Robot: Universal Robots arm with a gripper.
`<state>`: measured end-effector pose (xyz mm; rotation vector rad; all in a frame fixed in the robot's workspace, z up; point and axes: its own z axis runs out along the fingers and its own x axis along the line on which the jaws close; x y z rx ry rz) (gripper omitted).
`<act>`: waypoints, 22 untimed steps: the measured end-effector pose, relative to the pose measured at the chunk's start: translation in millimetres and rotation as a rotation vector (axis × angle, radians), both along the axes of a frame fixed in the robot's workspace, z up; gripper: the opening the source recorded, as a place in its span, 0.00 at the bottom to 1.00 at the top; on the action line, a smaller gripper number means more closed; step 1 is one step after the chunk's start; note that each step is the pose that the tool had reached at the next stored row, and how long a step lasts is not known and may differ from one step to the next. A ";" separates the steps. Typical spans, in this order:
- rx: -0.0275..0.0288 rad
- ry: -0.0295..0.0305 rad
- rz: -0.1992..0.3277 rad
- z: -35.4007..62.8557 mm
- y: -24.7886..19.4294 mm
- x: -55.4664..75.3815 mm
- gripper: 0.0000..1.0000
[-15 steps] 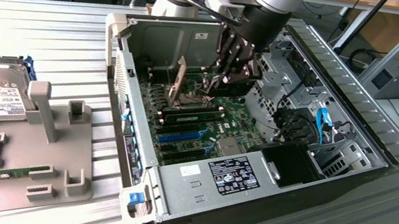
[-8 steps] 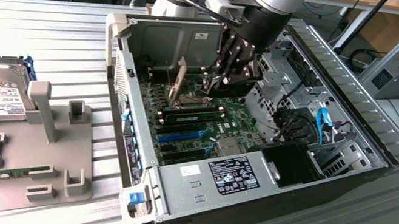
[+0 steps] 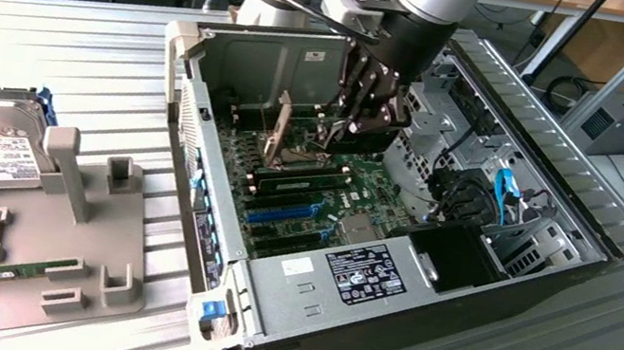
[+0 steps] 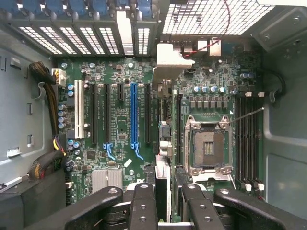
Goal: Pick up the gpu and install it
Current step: 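Insert the gpu into the slot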
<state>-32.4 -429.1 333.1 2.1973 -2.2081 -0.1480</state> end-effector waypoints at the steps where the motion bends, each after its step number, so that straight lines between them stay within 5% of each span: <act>1: 0.0000 0.0000 0.000 0.0 -0.1 0.0 0.26; 3: 0.0000 0.0000 0.000 -0.1 -0.5 -0.2 0.26; 5: 0.0002 0.0000 0.000 -1.9 -6.1 -3.2 0.26; 22: 0.0004 0.0000 0.000 -2.8 -8.3 -4.5 0.26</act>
